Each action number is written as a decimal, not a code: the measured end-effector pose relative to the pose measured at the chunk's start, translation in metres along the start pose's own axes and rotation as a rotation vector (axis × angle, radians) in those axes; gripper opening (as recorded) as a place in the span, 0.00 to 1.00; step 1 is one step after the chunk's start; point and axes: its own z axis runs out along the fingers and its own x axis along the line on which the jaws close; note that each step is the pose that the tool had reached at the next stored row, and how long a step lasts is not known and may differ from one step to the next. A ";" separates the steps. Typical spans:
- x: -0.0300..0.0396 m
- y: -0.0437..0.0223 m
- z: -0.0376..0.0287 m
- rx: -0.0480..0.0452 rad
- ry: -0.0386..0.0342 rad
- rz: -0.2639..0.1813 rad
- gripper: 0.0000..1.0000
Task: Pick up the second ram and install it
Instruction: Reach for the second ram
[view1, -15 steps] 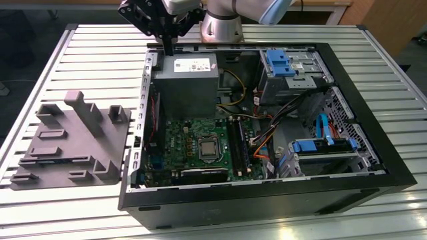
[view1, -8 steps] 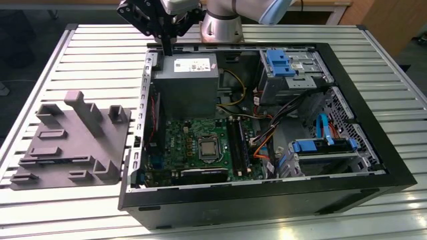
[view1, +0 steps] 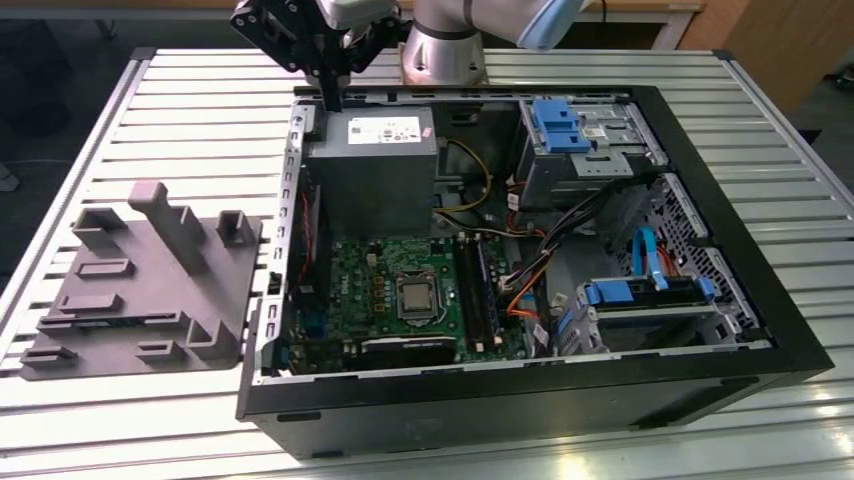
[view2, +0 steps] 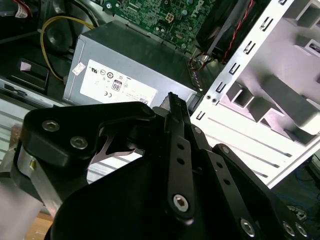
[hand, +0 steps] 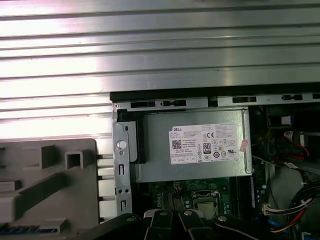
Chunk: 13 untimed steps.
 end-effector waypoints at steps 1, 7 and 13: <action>0.0003 0.0000 0.0000 -0.0001 -0.0001 0.000 0.11; 0.0021 -0.0002 -0.0001 0.0000 0.0000 0.000 0.11; 0.0038 -0.0003 -0.0001 0.0000 0.0000 0.000 0.11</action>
